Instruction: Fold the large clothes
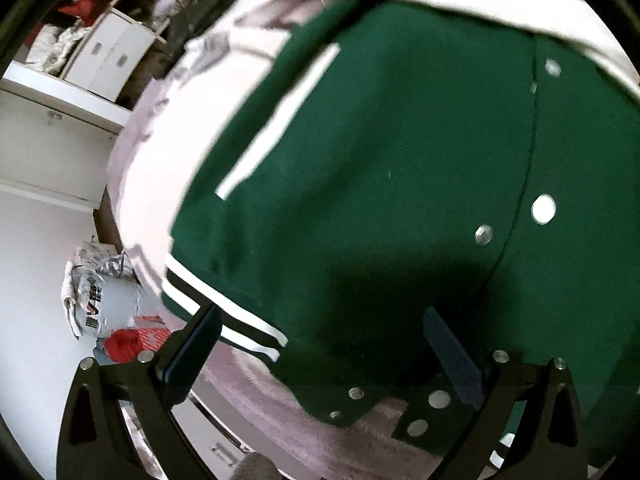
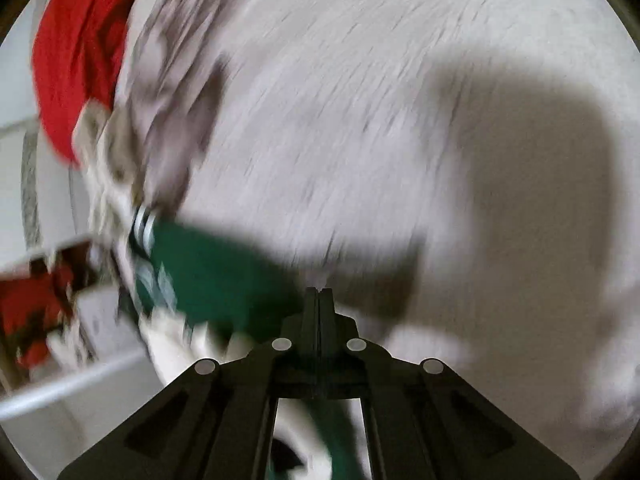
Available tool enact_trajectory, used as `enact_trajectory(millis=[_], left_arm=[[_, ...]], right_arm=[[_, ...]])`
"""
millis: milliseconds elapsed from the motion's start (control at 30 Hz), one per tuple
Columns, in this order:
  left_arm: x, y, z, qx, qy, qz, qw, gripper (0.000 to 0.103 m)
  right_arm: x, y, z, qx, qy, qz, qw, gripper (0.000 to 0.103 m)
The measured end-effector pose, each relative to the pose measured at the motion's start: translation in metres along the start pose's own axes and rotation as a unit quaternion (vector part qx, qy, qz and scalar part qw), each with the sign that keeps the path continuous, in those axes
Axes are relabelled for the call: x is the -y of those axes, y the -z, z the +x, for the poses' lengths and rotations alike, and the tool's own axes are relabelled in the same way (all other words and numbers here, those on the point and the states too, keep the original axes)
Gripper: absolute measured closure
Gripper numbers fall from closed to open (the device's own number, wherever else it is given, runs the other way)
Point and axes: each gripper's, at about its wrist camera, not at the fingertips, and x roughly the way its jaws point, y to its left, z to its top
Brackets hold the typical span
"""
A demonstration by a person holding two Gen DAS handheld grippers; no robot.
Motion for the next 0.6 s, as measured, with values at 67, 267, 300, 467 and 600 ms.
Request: enact_trajectory(millis=[67,267,300,467,600], left_arm=[[0.001,0.001,-0.007,0.001,-0.012,-0.001,0.9999,0.0],[0.021,0.012,0.002,-0.016,-0.014,0.019,0.9996,0.0],[0.023,0.012,0.003,-0.019,-0.012,0.021,0.9995,0.0],[0.031,0.019,0.008,-0.027,-0.019,0.046,0.9984,0.0],[0.031,0.02,0.009,-0.028,-0.012,0.048,0.9984,0.0]], right_arm=[[0.002,0.038,-0.009,-0.004,0.046,-0.031,0.998,0.081],[0.007,0.183,0.063,-0.13,0.046,-0.051,0.989,0.042],[0.004,0.201,0.08,-0.143,0.046,-0.052,0.987,0.042],[0.008,0.248,0.113,-0.078,0.087,-0.043,0.992,0.096],[0.02,0.258,0.102,-0.042,0.136,-0.052,0.988,0.099]])
